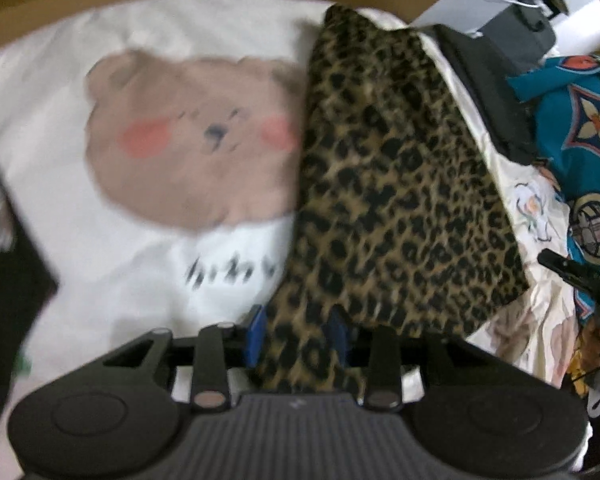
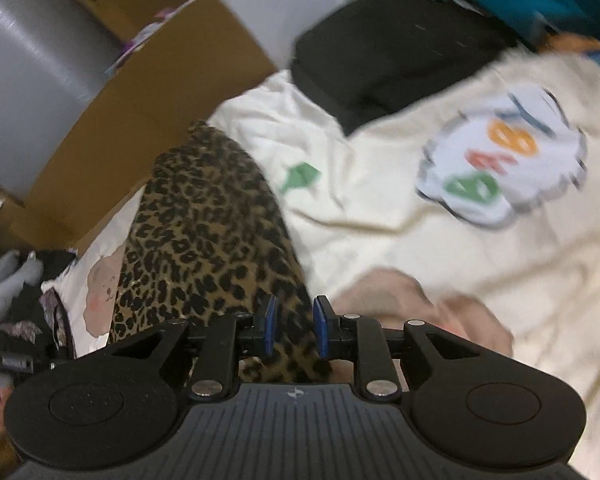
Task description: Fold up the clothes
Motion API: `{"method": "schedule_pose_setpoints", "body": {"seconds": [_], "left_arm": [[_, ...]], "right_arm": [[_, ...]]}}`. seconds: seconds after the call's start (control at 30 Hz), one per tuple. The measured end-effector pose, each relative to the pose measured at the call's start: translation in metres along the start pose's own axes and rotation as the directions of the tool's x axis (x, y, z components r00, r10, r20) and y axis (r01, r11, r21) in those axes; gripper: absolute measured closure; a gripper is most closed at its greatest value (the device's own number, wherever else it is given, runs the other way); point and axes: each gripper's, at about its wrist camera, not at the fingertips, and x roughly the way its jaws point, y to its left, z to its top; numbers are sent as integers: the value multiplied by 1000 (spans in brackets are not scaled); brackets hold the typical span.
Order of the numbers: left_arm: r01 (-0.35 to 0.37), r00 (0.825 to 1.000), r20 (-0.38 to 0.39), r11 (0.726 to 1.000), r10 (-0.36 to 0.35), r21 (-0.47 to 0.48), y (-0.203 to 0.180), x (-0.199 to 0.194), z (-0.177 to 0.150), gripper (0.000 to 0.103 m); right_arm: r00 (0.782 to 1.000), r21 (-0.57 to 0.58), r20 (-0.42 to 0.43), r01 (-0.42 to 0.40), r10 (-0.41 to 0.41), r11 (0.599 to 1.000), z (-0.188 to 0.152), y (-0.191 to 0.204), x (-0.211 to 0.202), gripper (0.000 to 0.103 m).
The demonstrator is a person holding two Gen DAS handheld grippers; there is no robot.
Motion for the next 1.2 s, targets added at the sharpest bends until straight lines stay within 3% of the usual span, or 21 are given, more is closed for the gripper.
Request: {"method": "schedule_pose_setpoints", "body": {"seconds": [0.1,0.47,0.67,0.83,0.87,0.97,1.07,1.2], "left_arm": [[18,1000,24,1000,-18,14,-5,11,10,73],[-3,995,95,989,-11,146,-29,50,48,73],[-34,994,105,978,13,205,-37,78,61,75],[-99,989,132,958,65,269,-46,85,67,82],[-102,988,144,958,64,270,-48,80,68,87],[-85,982,188,958,33,275,-51,60,74,88],[-109,973,230,943,35,315,-57,48,82,88],[-109,973,227,935,31,337,-58,55,96,88]], "right_arm": [[1000,-54,-18,4,-5,999,11,16,18,82],[1000,-273,-10,22,-26,962,40,62,79,82],[992,-382,-21,109,-127,918,40,65,108,81],[978,-359,-4,193,-208,913,43,56,120,85],[976,-347,1,203,-216,916,45,55,119,85],[972,-310,11,226,-234,924,51,52,113,85],[989,-321,41,144,-138,936,57,60,99,84],[997,-384,51,69,-54,921,66,82,98,81]]}}
